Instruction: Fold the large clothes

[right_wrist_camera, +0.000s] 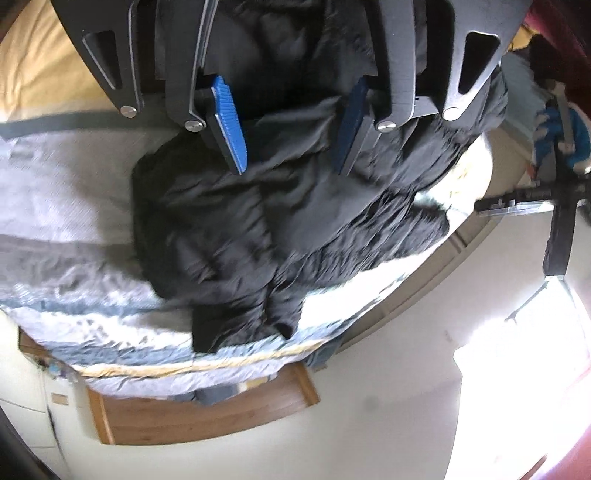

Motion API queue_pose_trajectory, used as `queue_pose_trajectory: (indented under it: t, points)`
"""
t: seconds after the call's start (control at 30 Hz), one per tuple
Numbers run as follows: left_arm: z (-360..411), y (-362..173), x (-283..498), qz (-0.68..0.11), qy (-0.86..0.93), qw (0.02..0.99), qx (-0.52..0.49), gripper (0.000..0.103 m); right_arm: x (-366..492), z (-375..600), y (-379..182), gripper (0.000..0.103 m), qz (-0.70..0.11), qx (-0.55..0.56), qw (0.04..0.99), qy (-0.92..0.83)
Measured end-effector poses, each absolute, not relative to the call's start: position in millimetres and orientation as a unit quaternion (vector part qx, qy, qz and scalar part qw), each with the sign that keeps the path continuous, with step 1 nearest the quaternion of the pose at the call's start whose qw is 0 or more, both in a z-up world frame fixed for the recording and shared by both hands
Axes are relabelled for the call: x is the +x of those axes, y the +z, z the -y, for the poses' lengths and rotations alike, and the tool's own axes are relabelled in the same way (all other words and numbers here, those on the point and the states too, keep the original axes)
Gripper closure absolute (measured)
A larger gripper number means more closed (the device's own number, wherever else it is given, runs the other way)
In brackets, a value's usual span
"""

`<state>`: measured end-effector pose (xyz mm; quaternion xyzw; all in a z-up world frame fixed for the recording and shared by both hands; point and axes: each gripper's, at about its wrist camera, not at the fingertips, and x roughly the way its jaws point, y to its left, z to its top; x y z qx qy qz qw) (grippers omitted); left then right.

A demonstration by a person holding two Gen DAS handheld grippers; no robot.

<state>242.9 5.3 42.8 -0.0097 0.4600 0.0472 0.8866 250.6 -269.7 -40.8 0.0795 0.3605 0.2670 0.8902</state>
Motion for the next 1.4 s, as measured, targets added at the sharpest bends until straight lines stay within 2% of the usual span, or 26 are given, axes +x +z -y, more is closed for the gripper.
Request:
queue_pose_trajectory:
  t: [0.27, 0.6, 0.9, 1.07, 1.27, 1.4]
  points:
    - [48, 20, 306, -0.461, 0.005, 0.887, -0.014, 0.021, 303, 284, -38, 0.052, -0.356, 0.087, 0.900, 0.237]
    - [84, -28, 360, -0.466, -0.017, 0.884, 0.000, 0.021, 352, 275, -64, 0.051, -0.370, 0.086, 0.901, 0.210]
    - [56, -94, 348, -0.512, 0.013, 0.859, 0.006, 0.020, 357, 242, -115, 0.050, -0.413, 0.055, 0.883, 0.215]
    - [48, -82, 336, -0.499, 0.013, 0.866, 0.008, 0.020, 353, 241, -108, 0.050, -0.419, 0.045, 0.885, 0.199]
    - [43, -78, 320, -0.497, 0.011, 0.868, 0.004, 0.020, 320, 237, -78, 0.048, -0.387, 0.032, 0.902, 0.190]
    - [44, -81, 312, -0.502, 0.010, 0.865, 0.022, 0.020, 301, 227, -88, 0.046, -0.404, 0.029, 0.894, 0.190]
